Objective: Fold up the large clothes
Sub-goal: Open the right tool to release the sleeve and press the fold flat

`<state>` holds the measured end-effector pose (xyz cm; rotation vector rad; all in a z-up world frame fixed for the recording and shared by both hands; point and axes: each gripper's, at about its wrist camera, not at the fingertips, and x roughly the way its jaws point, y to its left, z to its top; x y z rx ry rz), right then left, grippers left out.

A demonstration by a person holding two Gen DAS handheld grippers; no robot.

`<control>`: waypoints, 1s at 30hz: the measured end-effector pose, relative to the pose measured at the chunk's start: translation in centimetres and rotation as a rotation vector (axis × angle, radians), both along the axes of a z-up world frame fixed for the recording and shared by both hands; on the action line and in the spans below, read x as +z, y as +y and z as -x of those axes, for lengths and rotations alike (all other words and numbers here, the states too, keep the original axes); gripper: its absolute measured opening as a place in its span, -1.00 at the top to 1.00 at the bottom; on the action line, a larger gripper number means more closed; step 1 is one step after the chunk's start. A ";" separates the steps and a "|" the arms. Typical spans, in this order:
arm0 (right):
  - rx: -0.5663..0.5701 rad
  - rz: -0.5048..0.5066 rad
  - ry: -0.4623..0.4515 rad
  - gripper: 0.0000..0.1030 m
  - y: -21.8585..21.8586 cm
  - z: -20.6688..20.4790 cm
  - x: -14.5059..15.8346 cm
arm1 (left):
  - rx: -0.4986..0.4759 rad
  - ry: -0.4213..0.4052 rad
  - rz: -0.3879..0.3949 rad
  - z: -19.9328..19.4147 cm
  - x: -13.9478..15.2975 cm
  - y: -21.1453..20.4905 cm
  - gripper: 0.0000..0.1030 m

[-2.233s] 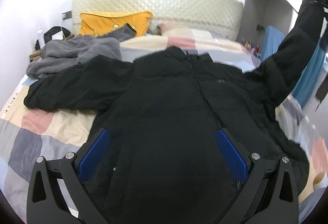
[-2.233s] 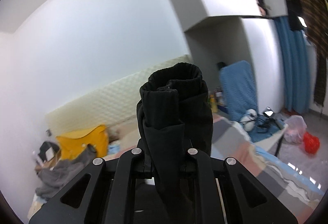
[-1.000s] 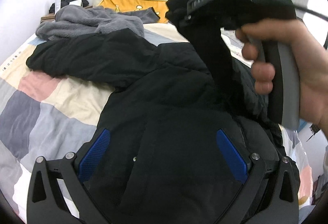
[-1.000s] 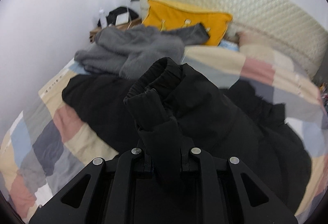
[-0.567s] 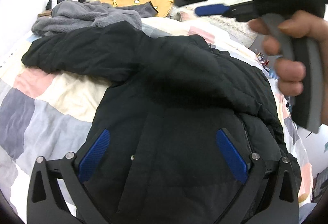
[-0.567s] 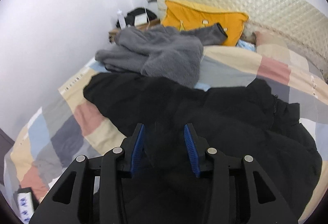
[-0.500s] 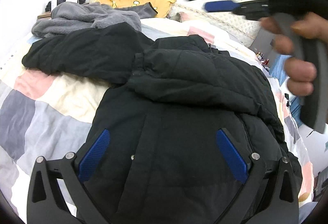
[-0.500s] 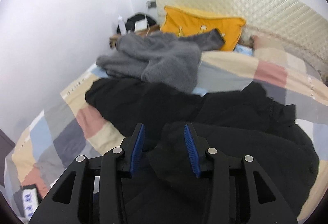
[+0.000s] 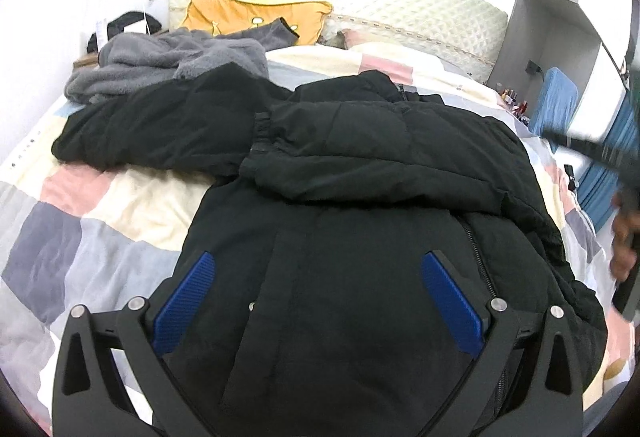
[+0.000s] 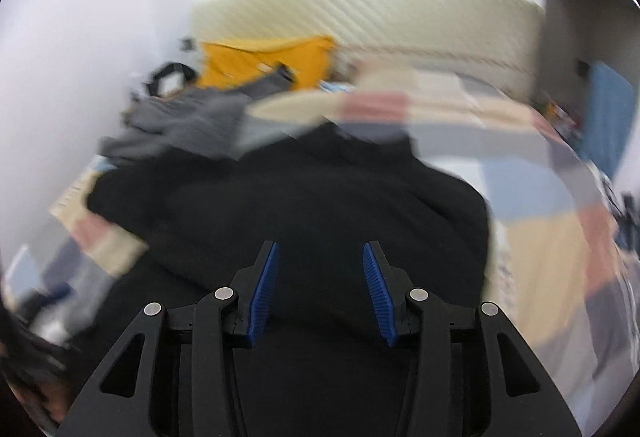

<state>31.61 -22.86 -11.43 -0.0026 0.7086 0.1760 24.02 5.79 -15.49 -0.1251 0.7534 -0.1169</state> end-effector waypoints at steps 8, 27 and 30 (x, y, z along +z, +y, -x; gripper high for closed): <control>-0.132 0.044 0.143 0.19 -6.9 -1.1 -6.6 | -0.006 0.001 -0.042 0.1 -0.5 -1.1 -1.00; -0.060 0.096 0.272 -0.24 -8.8 -0.5 -12.7 | 0.003 0.042 -0.050 -0.8 -2.0 -1.6 -1.00; -0.089 0.083 0.239 -0.23 -9.2 -0.7 -12.4 | 0.003 0.038 -0.051 -0.8 -2.0 -1.5 -1.00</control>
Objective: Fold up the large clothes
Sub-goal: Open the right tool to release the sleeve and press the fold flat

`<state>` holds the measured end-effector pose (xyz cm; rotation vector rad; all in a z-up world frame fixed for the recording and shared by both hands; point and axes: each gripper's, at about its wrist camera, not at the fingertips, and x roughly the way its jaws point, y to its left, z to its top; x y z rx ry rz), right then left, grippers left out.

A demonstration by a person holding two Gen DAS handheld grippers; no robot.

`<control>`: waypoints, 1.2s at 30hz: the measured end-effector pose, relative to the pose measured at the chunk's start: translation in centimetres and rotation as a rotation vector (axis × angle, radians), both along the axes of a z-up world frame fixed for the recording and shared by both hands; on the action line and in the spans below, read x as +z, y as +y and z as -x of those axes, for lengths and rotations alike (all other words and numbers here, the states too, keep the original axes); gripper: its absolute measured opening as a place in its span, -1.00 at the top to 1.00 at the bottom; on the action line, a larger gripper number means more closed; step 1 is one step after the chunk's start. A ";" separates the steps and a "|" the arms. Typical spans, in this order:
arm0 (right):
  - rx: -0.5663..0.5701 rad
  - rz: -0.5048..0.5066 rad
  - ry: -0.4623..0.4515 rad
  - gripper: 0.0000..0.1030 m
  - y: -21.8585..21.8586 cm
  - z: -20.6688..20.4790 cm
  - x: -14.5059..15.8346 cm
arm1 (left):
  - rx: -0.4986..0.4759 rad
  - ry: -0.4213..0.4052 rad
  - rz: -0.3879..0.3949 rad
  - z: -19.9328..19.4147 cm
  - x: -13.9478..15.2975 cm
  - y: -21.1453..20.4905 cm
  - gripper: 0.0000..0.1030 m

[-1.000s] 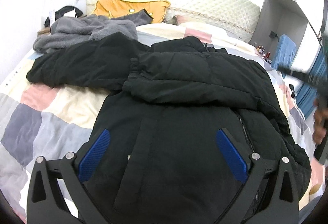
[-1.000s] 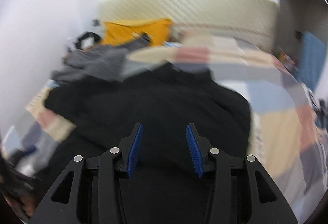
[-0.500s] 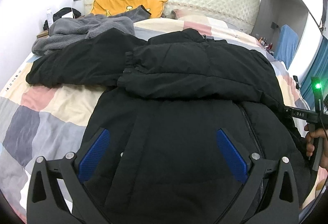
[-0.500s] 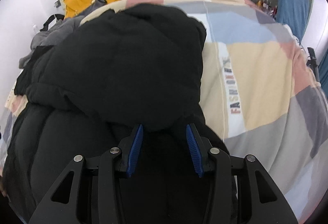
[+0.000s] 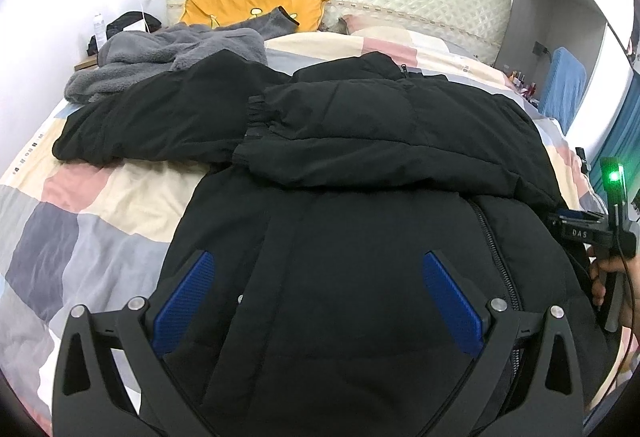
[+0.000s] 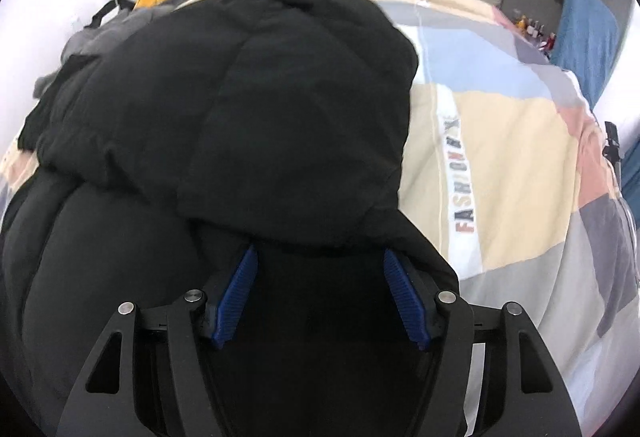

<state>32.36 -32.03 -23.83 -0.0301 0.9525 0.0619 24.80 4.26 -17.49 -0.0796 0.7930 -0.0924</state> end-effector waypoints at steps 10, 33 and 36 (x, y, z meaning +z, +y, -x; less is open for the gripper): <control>-0.156 -0.125 -0.109 -0.16 -3.1 0.6 2.2 | -0.015 -0.010 0.008 0.4 -0.1 0.1 -1.00; -0.198 -0.239 -0.408 -0.23 -0.6 2.7 13.2 | -0.106 -0.154 -0.064 -3.6 8.9 -6.1 -1.00; -0.167 -0.270 -0.457 -0.24 0.6 0.3 14.4 | -0.125 -0.201 -0.070 -6.4 10.6 -7.2 -1.00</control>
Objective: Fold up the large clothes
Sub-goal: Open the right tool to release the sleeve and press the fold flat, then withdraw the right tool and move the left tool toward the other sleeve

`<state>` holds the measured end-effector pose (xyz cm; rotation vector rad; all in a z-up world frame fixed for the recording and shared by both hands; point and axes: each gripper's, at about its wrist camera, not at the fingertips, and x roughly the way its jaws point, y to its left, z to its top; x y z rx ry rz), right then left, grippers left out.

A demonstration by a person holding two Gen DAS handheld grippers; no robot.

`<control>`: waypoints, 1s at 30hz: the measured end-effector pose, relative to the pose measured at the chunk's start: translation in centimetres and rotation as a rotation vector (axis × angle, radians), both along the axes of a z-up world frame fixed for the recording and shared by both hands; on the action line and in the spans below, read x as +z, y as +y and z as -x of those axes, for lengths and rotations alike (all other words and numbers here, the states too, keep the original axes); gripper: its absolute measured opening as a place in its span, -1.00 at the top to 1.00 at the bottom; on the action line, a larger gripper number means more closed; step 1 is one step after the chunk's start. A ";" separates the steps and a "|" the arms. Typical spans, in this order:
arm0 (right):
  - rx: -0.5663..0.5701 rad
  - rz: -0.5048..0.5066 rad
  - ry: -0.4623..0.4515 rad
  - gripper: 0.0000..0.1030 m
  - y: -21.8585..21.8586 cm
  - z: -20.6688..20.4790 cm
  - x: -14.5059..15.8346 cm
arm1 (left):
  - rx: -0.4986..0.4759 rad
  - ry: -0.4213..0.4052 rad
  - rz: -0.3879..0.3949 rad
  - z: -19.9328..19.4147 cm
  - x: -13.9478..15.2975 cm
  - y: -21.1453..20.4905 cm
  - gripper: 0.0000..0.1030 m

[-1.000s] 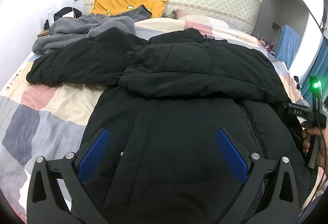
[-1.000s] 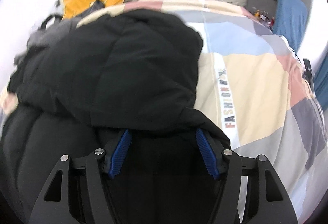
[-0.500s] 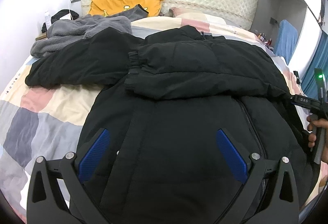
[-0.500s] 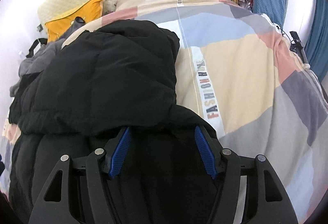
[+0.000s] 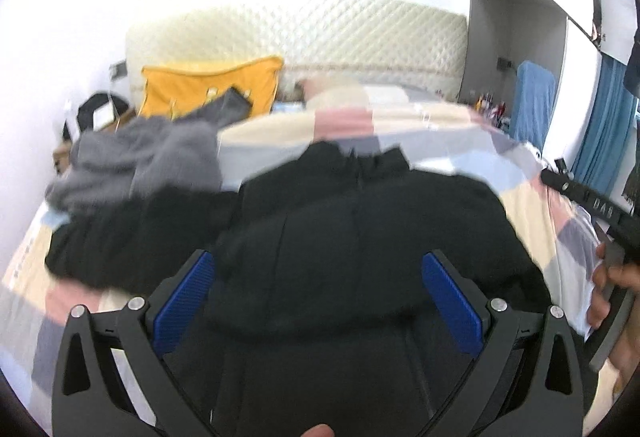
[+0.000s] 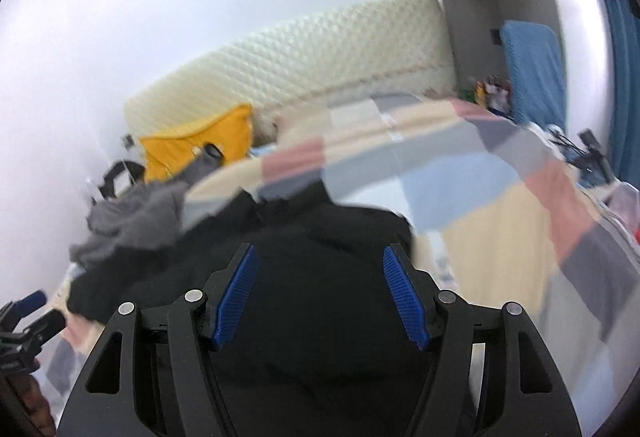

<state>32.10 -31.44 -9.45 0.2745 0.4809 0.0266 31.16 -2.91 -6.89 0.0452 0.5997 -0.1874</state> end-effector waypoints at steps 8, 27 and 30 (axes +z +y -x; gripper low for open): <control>0.077 0.099 0.056 -0.24 3.9 -7.4 -3.7 | 0.018 0.031 -0.008 -9.7 -3.2 -1.5 -1.00; 0.165 0.201 0.118 -0.40 4.9 -13.2 -14.3 | 0.041 0.097 -0.073 -17.3 -15.4 -1.7 -1.00; 0.166 0.194 0.133 -0.41 5.2 -13.8 -15.0 | 0.041 0.100 -0.043 -17.6 -15.9 -1.4 -1.00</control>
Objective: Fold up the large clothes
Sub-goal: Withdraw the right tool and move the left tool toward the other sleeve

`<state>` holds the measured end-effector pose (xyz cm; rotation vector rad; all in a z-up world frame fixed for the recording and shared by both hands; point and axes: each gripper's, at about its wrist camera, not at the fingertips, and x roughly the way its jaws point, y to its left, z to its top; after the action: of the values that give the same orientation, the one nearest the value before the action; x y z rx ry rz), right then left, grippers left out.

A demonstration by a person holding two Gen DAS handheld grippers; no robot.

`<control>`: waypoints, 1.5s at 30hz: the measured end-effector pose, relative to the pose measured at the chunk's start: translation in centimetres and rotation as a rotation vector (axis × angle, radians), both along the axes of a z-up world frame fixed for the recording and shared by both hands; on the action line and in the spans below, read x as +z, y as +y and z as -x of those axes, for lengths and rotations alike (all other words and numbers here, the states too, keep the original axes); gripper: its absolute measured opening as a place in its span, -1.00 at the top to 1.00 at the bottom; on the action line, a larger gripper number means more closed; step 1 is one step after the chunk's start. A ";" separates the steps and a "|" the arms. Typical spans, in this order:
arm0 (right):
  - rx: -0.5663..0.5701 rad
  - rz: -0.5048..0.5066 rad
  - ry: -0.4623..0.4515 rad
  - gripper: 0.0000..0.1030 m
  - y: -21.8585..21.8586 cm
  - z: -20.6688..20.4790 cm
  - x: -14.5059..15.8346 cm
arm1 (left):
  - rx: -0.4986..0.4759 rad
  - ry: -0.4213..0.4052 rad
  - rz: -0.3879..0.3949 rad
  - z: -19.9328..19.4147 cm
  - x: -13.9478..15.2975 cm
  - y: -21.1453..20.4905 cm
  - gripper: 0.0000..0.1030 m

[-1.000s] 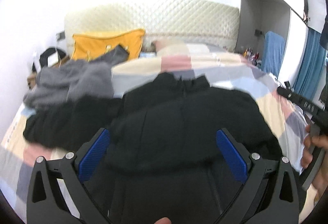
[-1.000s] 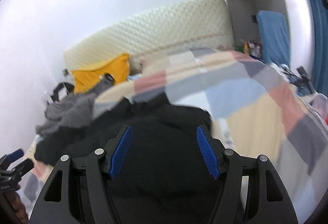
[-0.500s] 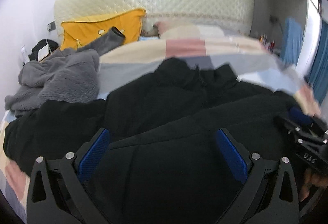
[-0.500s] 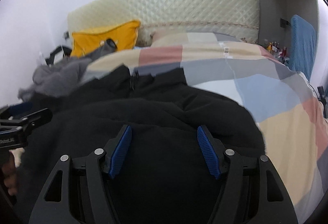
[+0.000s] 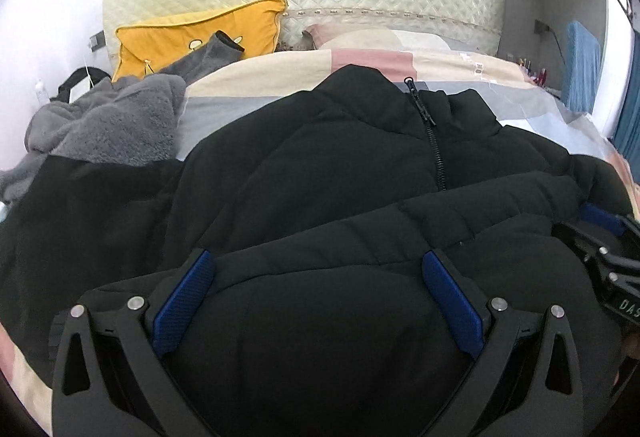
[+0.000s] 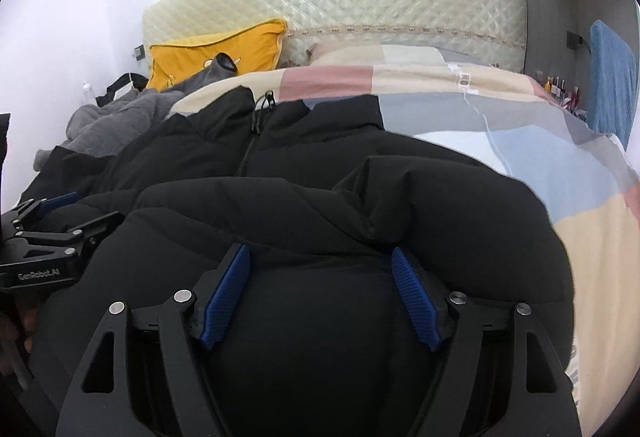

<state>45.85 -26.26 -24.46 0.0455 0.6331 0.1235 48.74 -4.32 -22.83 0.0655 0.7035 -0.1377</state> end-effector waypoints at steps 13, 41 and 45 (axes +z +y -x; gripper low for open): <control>-0.027 -0.015 0.038 -0.42 -0.1 0.7 0.8 | -0.013 0.030 0.029 0.3 0.2 0.5 -1.00; -0.038 -0.008 -0.226 -0.46 3.1 30.0 15.5 | -0.028 -0.153 0.152 23.5 20.6 8.6 -1.00; -0.042 -0.051 -0.224 -0.49 2.9 32.8 14.7 | -0.015 -0.146 0.146 24.6 21.6 10.3 -1.00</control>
<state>13.09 -23.33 -9.76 0.0934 0.4053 0.1024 24.16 5.96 -1.22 -0.0590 0.5456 -0.1960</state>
